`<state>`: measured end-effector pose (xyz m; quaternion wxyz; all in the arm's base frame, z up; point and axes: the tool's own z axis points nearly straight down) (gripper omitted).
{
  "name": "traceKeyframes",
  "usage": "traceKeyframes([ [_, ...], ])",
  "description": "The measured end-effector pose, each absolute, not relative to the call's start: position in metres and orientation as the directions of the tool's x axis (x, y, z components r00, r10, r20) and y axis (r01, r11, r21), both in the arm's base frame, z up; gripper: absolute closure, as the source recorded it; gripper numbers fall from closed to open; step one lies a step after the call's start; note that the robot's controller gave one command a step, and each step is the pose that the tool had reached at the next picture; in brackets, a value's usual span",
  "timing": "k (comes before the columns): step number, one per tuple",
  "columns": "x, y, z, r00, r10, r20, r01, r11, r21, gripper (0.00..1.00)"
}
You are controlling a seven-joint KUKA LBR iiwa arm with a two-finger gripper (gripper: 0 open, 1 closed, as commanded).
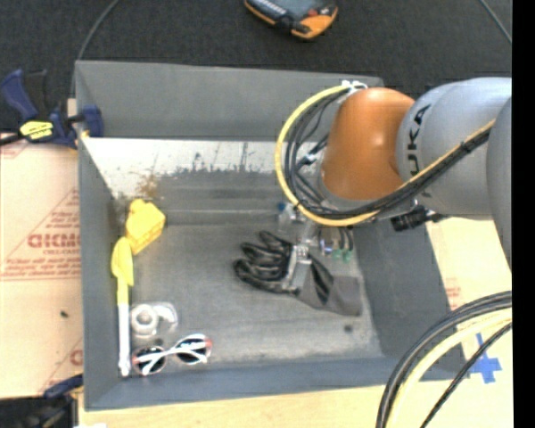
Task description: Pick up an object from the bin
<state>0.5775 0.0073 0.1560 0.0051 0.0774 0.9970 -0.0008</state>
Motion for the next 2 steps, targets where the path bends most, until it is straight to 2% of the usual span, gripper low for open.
traceKeyframes([
  [1,0.567,0.034,0.098,-0.945,0.327,0.008,0.327,0.945,0.001,0.00],
  [2,0.564,0.032,0.070,-0.857,0.516,-0.011,0.516,0.857,0.004,0.00],
])
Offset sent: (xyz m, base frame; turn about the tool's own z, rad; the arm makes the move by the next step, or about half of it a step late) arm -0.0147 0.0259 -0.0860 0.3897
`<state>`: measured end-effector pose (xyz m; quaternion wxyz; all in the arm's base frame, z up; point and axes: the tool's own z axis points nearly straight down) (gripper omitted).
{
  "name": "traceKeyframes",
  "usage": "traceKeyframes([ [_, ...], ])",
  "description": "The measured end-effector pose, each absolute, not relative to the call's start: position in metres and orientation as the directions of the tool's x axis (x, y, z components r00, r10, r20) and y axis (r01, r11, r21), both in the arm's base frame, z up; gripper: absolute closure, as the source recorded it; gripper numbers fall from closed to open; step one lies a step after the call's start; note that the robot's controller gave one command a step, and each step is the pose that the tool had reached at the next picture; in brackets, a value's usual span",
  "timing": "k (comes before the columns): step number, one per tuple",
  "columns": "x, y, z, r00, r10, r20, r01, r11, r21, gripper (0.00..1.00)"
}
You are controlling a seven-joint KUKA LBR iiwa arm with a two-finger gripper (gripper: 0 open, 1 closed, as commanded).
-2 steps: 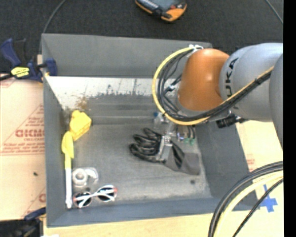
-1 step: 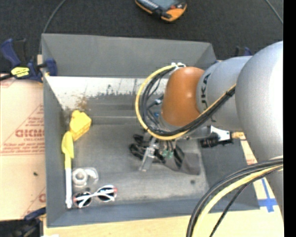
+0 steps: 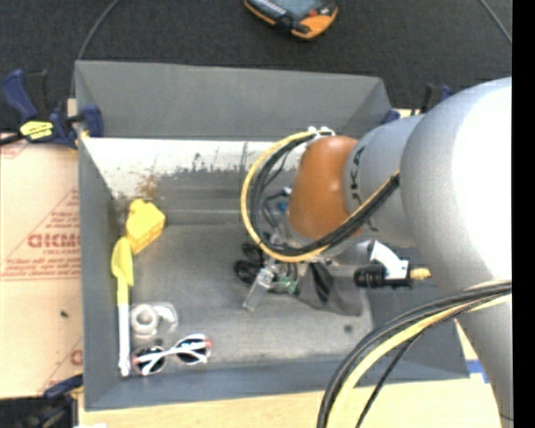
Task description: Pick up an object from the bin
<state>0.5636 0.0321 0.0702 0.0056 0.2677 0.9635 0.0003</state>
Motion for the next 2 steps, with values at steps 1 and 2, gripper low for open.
traceKeyframes([
  [1,0.5586,0.0198,0.0711,-0.914,0.405,0.003,0.405,0.914,0.001,1.00],
  [2,0.5586,0.0198,0.0711,-0.915,0.404,0.003,0.404,0.915,0.001,1.00],
])
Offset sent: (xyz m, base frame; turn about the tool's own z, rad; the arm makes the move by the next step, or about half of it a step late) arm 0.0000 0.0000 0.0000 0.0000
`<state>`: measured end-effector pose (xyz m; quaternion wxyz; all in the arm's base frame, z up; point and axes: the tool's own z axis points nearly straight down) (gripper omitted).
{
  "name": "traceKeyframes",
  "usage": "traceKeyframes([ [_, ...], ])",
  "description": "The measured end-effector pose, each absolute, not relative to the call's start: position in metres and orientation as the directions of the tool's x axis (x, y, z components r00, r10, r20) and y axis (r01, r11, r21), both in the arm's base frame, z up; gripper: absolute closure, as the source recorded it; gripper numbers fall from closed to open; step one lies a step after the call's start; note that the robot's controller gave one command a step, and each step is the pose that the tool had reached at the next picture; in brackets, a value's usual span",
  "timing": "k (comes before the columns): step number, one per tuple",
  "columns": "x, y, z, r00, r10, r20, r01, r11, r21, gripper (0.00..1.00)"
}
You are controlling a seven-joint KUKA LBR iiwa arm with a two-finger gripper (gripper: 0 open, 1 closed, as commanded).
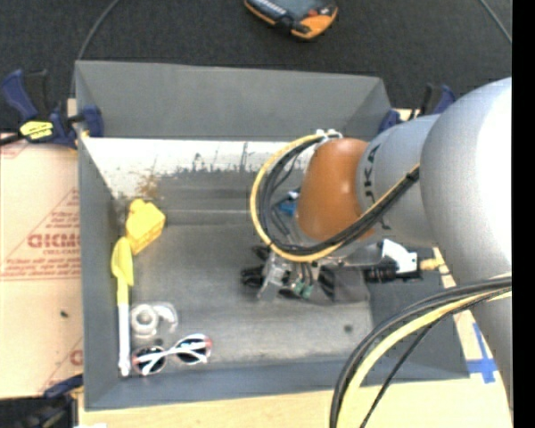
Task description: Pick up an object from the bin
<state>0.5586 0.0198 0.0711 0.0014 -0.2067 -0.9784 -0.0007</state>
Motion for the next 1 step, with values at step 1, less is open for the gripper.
traceKeyframes([
  [1,0.5580,0.0197,0.0740,-0.915,0.404,0.003,0.404,0.915,0.001,1.00],
])
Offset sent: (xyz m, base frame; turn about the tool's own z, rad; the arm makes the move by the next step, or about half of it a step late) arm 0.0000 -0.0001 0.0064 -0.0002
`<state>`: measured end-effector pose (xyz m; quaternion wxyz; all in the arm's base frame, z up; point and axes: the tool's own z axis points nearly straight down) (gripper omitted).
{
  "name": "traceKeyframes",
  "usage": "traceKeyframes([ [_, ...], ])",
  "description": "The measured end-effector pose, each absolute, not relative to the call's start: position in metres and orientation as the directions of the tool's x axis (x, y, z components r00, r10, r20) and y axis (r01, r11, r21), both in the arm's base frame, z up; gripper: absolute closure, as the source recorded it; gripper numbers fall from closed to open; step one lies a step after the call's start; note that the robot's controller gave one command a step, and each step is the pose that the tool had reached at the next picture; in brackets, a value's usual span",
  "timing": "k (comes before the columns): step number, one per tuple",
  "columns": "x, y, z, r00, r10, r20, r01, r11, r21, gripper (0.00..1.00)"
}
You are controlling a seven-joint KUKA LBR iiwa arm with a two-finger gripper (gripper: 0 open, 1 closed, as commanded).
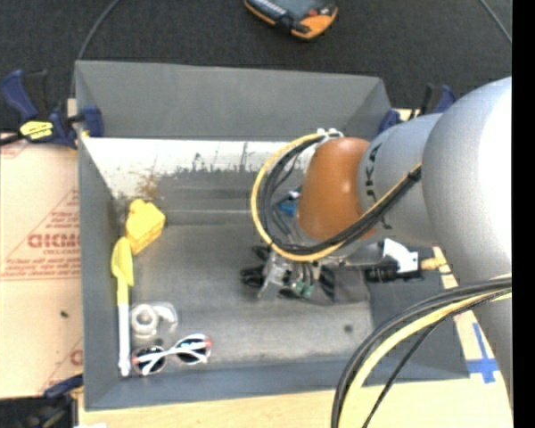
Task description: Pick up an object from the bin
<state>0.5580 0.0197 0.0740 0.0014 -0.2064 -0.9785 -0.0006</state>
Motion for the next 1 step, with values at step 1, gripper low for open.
traceKeyframes([
  [1,0.5578,0.0196,0.0835,-0.915,0.403,0.004,0.403,0.915,0.000,1.00],
])
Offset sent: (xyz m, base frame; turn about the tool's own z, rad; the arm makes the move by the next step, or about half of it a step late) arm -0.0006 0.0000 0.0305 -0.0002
